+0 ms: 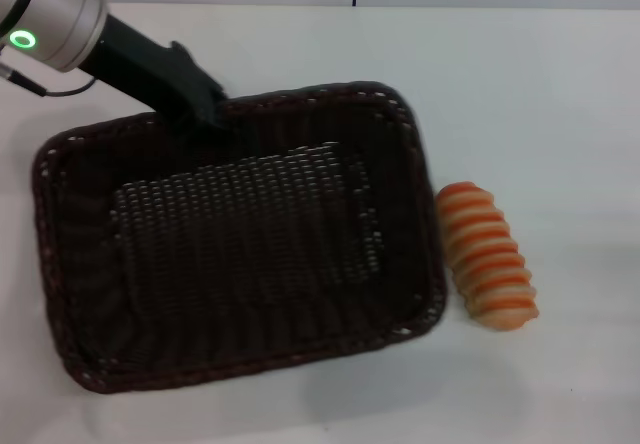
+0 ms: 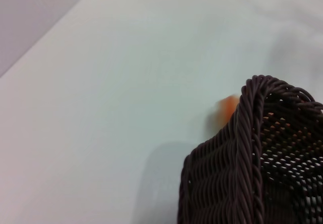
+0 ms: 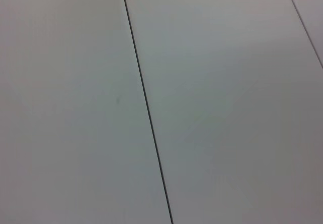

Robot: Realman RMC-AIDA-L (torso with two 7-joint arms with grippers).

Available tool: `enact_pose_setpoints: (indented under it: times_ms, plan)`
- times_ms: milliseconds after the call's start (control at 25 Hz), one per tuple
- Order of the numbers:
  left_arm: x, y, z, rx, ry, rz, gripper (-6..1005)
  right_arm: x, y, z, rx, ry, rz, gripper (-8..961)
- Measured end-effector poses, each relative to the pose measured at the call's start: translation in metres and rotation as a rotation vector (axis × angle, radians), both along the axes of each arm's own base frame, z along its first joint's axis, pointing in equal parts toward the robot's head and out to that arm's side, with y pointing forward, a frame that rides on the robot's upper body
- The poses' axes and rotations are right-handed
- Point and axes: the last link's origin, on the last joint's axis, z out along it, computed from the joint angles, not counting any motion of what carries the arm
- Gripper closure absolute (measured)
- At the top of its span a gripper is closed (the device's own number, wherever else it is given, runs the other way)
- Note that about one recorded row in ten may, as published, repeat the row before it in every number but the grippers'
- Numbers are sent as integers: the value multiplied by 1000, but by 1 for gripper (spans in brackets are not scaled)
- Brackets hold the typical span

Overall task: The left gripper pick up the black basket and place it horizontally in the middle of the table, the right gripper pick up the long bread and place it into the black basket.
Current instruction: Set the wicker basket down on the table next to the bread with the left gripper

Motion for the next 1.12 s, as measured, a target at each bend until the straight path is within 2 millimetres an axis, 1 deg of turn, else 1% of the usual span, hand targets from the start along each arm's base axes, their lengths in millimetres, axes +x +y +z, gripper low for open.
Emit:
enact_pose_setpoints:
  times_ms: [80,240,360,400,440,600,720,960,1000,1120]
  plan:
    - [7,-1,-2,-35,-23,-32,806,-1,-2,0,5,-2,5,213]
    - [17,-3,-9,-78,-57,-51,806,-1,-4,1,10,8,13,213]
    - [23,-7,-19,-120,-62,-67,806,-2,-4,1,9,16,20,213]
    - [27,-13,-28,-163,-48,-92,806,-2,-4,1,10,16,21,213]
    - [27,-13,-28,-163,-48,-92,806,-2,-5,1,11,15,23,213]
    - [34,-18,-41,-211,-18,-131,806,-1,-8,1,12,13,20,212]
    - [36,-14,-45,-198,-15,-140,805,-1,-9,1,11,14,18,212]
    - [36,-1,-50,-127,-10,-140,805,-1,-9,0,9,15,19,212]
    - [36,2,-53,-105,0,-156,805,-1,-9,0,5,21,24,212]
    - [36,3,-58,-98,15,-183,805,-1,-10,-1,-2,31,29,212]
